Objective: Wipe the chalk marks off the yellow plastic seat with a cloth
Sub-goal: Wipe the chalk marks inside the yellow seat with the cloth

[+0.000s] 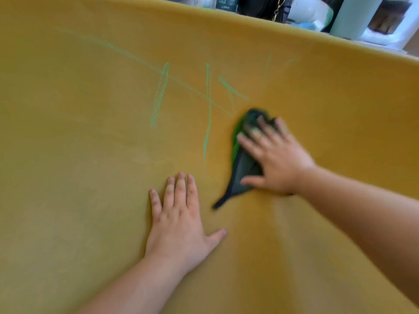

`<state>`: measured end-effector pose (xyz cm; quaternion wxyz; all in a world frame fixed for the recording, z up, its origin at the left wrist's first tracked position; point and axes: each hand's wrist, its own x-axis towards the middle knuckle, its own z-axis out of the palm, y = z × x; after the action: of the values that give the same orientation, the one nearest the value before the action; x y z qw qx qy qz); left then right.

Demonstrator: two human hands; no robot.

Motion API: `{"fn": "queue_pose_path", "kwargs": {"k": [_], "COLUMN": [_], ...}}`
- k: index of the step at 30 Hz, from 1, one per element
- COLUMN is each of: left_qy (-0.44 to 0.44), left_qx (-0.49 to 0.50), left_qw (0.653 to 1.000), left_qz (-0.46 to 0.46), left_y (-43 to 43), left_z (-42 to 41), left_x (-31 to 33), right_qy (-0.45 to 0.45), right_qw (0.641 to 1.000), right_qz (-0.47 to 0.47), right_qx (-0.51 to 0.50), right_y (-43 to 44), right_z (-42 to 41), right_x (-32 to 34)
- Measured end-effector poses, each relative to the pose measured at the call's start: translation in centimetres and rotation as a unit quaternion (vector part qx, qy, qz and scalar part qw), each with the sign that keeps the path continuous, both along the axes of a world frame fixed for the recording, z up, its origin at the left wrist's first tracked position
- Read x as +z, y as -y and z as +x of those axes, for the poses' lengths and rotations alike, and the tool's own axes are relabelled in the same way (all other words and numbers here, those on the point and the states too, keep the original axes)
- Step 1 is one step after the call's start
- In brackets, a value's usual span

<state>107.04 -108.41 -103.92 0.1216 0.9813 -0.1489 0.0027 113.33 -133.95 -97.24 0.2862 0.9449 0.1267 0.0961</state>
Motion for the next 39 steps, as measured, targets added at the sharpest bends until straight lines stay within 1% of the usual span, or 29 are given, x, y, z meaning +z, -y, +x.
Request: {"fn": "queue_pose_path", "kwargs": {"k": [2, 3, 4, 6, 7, 8, 11, 14, 16, 18, 19, 21, 23, 25, 26, 28, 30, 31, 33, 36, 38, 39], "left_qy": [-0.011, -0.015, -0.016, -0.018, -0.017, -0.016, -0.015, -0.012, -0.008, -0.016, -0.02, -0.028, -0.015, 0.022, 0.041, 0.067, 0.072, 0.069, 0.057, 0.038, 0.023, 0.01], "left_qx": [-0.005, -0.008, -0.009, -0.007, -0.002, 0.003, 0.014, 0.021, 0.016, 0.014, 0.009, -0.002, -0.024, -0.049, -0.053, -0.052, -0.05, -0.047, -0.039, -0.031, -0.031, -0.034], "left_qw": [1.0, 1.0, 0.999, 0.999, 0.999, 1.0, 1.0, 1.0, 1.0, 1.0, 1.0, 0.999, 0.998, 0.988, 0.98, 0.965, 0.955, 0.953, 0.951, 0.954, 0.958, 0.96], "left_qz": [0.017, 0.024, 0.027, 0.029, 0.028, 0.027, 0.018, 0.015, 0.018, 0.016, 0.016, 0.016, 0.055, 0.143, 0.186, 0.249, 0.282, 0.291, 0.301, 0.297, 0.284, 0.276], "left_y": [0.0, 0.0, 0.1, 0.1, 0.2, 0.2, 0.3, 0.3, 0.3, 0.2, 0.3, -0.3, -2.0, -4.7, -6.2, -9.0, -10.7, -11.2, -11.4, -11.2, -11.2, -11.3], "left_z": [0.1, 0.3, 0.3, 0.4, 0.4, 0.4, 0.5, 0.5, 0.5, 0.4, 0.5, 0.7, 1.6, 2.9, 3.5, 4.4, 4.8, 4.9, 5.0, 4.9, 5.0, 5.1], "left_x": [0.0, 0.0, 0.0, 0.0, 0.0, 0.0, -0.1, -0.2, -0.2, -0.1, 0.2, 1.0, 2.1, 3.3, 3.8, 4.7, 5.2, 5.4, 5.6, 5.7, 6.1, 6.4], "right_qy": [0.092, 0.127, 0.154, 0.178, 0.172, 0.147, 0.013, -0.068, -0.099, -0.1, -0.079, 0.004, 0.079, 0.088, 0.087, 0.099, 0.099, 0.085, 0.027, -0.111, -0.179, -0.188], "right_qw": [0.991, 0.984, 0.976, 0.964, 0.963, 0.968, 0.99, 0.986, 0.984, 0.989, 0.992, 0.988, 0.973, 0.965, 0.964, 0.954, 0.94, 0.938, 0.946, 0.953, 0.955, 0.962], "right_qz": [-0.012, -0.001, 0.018, 0.059, 0.08, 0.098, 0.114, 0.152, 0.15, 0.109, 0.09, 0.077, 0.067, 0.06, 0.072, 0.132, 0.197, 0.221, 0.246, 0.268, 0.235, 0.197], "right_qx": [-0.092, -0.128, -0.154, -0.187, -0.19, -0.177, -0.083, -0.03, -0.012, -0.022, -0.051, -0.131, -0.206, -0.238, -0.24, -0.251, -0.259, -0.252, -0.21, -0.091, -0.034, -0.028], "right_y": [2.9, 3.7, 3.9, 2.5, 1.1, -0.5, -5.7, -8.1, -7.7, -5.7, -3.9, 0.1, 3.7, 5.1, 4.9, 2.5, -1.5, -3.9, -9.5, -16.2, -16.0, -14.2], "right_z": [2.5, 3.4, 4.1, 5.1, 5.4, 5.4, 3.3, -0.8, -2.7, -3.4, -3.6, -3.5, -3.5, -3.0, -2.3, -0.7, 0.4, 0.4, -0.6, -4.1, -5.6, -5.6], "right_x": [5.2, 7.3, 8.6, 8.3, 7.0, 5.3, -0.6, -5.1, -5.8, -4.8, -3.7, -0.8, 2.5, 4.6, 4.8, 3.7, 1.3, -0.2, -3.4, -6.7, -6.3, -5.6]}}
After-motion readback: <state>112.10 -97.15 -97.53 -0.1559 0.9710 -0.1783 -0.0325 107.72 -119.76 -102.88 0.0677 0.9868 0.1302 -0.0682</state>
